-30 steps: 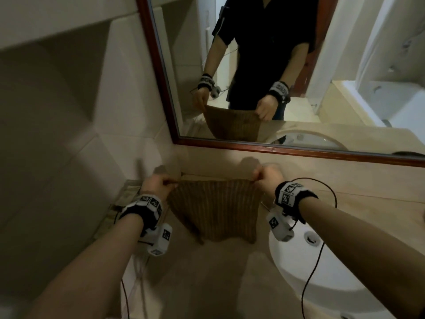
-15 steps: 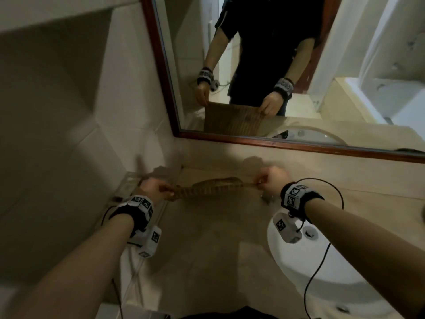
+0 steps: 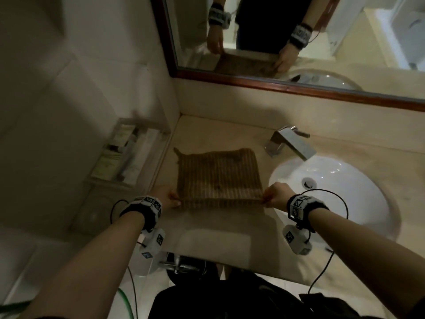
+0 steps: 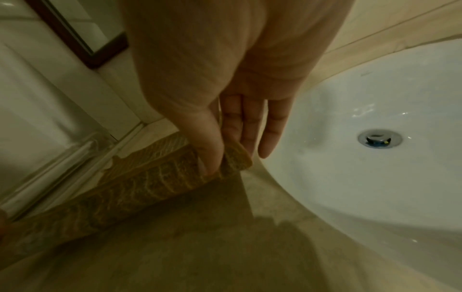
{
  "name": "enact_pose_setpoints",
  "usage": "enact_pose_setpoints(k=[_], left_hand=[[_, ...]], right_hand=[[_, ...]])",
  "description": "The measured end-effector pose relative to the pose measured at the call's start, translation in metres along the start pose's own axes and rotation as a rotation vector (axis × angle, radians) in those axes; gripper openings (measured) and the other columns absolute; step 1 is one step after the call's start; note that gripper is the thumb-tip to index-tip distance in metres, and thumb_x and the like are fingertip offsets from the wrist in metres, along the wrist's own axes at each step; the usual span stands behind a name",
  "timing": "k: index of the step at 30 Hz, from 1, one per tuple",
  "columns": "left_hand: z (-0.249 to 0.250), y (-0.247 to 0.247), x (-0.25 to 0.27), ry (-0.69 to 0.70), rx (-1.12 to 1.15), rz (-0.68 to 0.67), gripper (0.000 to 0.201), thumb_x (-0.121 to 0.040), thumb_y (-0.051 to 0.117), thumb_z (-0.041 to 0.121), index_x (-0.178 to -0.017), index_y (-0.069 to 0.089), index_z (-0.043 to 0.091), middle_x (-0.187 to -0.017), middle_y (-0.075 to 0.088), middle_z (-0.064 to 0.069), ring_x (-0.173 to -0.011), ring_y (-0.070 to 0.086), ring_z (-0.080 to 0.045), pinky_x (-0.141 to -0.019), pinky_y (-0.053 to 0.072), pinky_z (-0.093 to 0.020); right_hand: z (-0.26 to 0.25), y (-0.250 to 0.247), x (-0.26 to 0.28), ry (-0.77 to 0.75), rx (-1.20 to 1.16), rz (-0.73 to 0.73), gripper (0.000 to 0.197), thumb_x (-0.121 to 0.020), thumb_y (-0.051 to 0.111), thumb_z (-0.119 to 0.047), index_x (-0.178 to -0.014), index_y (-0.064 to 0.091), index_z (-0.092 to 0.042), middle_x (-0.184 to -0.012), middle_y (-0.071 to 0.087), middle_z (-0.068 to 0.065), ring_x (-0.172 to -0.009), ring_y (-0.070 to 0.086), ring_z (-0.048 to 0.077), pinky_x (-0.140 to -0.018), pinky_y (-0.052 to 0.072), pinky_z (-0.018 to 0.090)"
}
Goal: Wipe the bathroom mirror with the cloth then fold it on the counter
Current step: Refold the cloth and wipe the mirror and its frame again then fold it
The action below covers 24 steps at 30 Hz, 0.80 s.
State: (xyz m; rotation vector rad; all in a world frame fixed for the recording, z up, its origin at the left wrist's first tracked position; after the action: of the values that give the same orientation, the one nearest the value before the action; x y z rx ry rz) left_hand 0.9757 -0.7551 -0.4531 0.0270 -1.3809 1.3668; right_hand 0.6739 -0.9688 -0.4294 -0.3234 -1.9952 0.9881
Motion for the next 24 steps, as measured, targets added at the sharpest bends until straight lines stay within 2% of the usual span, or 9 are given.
enact_pose_setpoints(k=[2, 5, 8, 11, 15, 19, 22, 24], left_hand=[[0.003, 0.004, -0.002, 0.02, -0.029, 0.024, 0.026, -0.088, 0.067, 0.035, -0.104, 0.071, 0.014, -0.1, 0.064, -0.002, -0.101, 0.059, -0.019, -0.078, 0.038, -0.021], [0.006, 0.001, -0.013, 0.045, 0.016, 0.094, 0.024, -0.09, 0.065, 0.03, -0.105, 0.069, 0.012, -0.098, 0.061, -0.001, -0.101, 0.058, -0.019, -0.08, 0.036, -0.023], [0.012, -0.015, -0.026, 0.028, 0.137, 0.204, 0.021, -0.092, 0.063, 0.022, -0.107, 0.067, 0.009, -0.105, 0.064, -0.008, -0.106, 0.06, -0.027, -0.084, 0.042, -0.028], [0.016, -0.037, -0.04, -0.001, 0.247, 0.31, 0.027, -0.096, 0.057, 0.016, -0.12, 0.061, 0.006, -0.117, 0.063, -0.015, -0.111, 0.058, -0.032, -0.091, 0.043, -0.034], [0.018, -0.058, -0.063, 0.001, 0.274, 0.377, 0.019, -0.097, 0.051, 0.016, -0.113, 0.061, 0.011, -0.111, 0.065, -0.017, -0.098, 0.06, -0.032, -0.08, 0.042, -0.031], [0.02, -0.07, -0.082, -0.06, 0.255, 0.397, 0.019, -0.098, 0.049, 0.018, -0.112, 0.06, 0.012, -0.108, 0.065, -0.018, -0.095, 0.061, -0.033, -0.08, 0.045, -0.034], [0.025, -0.069, -0.091, -0.101, 0.234, 0.397, 0.023, -0.098, 0.047, 0.018, -0.118, 0.059, 0.013, -0.109, 0.064, -0.013, -0.097, 0.06, -0.032, -0.077, 0.04, -0.03], [0.025, -0.068, -0.095, -0.101, 0.229, 0.444, 0.023, -0.097, 0.048, 0.016, -0.117, 0.059, 0.013, -0.105, 0.061, -0.009, -0.099, 0.06, -0.032, -0.079, 0.044, -0.032]], right_hand=[[0.002, 0.007, -0.003, 0.022, -0.027, -0.023, 0.014, -0.08, 0.072, -0.019, -0.094, 0.077, -0.016, -0.085, 0.067, 0.0, -0.079, 0.058, 0.014, -0.07, 0.042, 0.024], [0.001, 0.006, -0.01, 0.043, -0.055, 0.023, 0.015, -0.084, 0.067, -0.017, -0.096, 0.076, -0.014, -0.094, 0.071, 0.008, -0.087, 0.064, 0.023, -0.072, 0.047, 0.029], [-0.003, -0.01, -0.02, 0.024, -0.084, 0.13, 0.019, -0.089, 0.057, -0.012, -0.101, 0.073, -0.013, -0.095, 0.069, 0.011, -0.088, 0.061, 0.029, -0.071, 0.044, 0.029], [-0.006, -0.03, -0.035, 0.031, -0.125, 0.251, 0.023, -0.092, 0.049, -0.006, -0.101, 0.069, -0.014, -0.094, 0.067, 0.01, -0.085, 0.059, 0.027, -0.069, 0.038, 0.027], [-0.016, -0.053, -0.066, 0.003, -0.113, 0.321, 0.022, -0.093, 0.046, -0.008, -0.102, 0.065, -0.014, -0.097, 0.067, 0.01, -0.092, 0.063, 0.031, -0.074, 0.048, 0.033], [-0.024, -0.072, -0.101, 0.004, 0.023, 0.28, 0.026, -0.095, 0.046, -0.017, -0.118, 0.059, -0.015, -0.109, 0.065, 0.013, -0.099, 0.062, 0.032, -0.079, 0.048, 0.035], [-0.023, -0.076, -0.124, 0.071, 0.018, 0.192, 0.024, -0.097, 0.044, -0.021, -0.116, 0.057, -0.017, -0.107, 0.063, 0.011, -0.094, 0.062, 0.029, -0.076, 0.049, 0.034], [-0.022, -0.074, -0.136, 0.091, 0.037, 0.2, 0.022, -0.097, 0.044, -0.018, -0.116, 0.055, -0.015, -0.111, 0.061, 0.011, -0.094, 0.061, 0.03, -0.078, 0.052, 0.037]])
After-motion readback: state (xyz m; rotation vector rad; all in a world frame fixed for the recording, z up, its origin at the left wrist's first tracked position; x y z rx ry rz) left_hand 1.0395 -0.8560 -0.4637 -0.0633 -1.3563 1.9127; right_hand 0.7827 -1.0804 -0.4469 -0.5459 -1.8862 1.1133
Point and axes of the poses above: each hand's wrist, its own x-axis away from the middle knuckle, its own y-axis out of the palm, z = x × y, the point moved 3 cm from there along -x, towards the middle knuckle
